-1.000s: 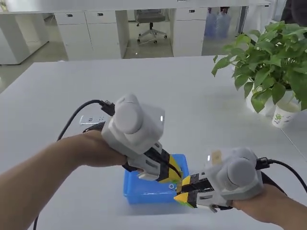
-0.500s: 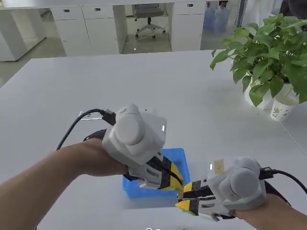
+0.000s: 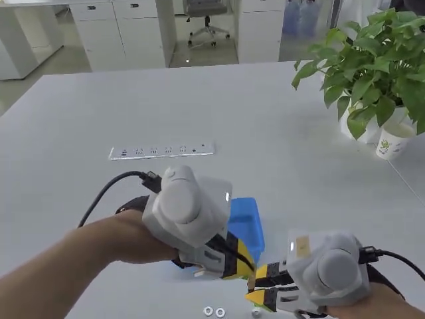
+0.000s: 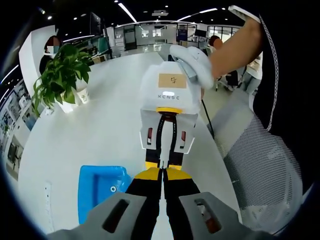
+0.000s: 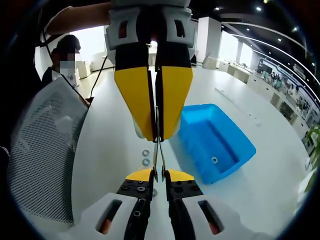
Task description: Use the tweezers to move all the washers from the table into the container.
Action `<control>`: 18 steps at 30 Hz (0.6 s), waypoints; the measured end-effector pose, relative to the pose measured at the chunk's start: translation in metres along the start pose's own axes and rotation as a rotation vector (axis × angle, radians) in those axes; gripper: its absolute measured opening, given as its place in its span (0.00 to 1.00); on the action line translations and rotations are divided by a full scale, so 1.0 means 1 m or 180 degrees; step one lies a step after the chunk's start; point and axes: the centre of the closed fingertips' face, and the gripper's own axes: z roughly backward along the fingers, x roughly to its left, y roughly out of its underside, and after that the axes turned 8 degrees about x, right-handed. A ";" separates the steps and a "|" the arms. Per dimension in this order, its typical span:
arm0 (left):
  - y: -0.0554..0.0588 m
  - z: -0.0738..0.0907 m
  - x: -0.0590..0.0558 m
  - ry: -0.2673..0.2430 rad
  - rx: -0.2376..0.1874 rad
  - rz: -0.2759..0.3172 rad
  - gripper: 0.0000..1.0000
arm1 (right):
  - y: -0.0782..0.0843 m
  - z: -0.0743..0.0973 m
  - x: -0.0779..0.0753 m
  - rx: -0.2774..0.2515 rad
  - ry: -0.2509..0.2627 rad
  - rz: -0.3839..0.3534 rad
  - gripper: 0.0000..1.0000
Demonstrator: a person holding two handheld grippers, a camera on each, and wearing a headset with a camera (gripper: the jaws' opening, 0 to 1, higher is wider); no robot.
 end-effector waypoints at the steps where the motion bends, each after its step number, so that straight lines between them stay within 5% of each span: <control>1: 0.001 -0.001 -0.001 0.0003 -0.0003 0.0005 0.04 | 0.001 -0.001 0.001 0.0006 -0.0011 -0.0006 0.12; 18: 0.007 -0.014 -0.014 0.0046 0.0007 0.0012 0.04 | 0.015 -0.007 0.014 0.0105 -0.0047 0.0050 0.12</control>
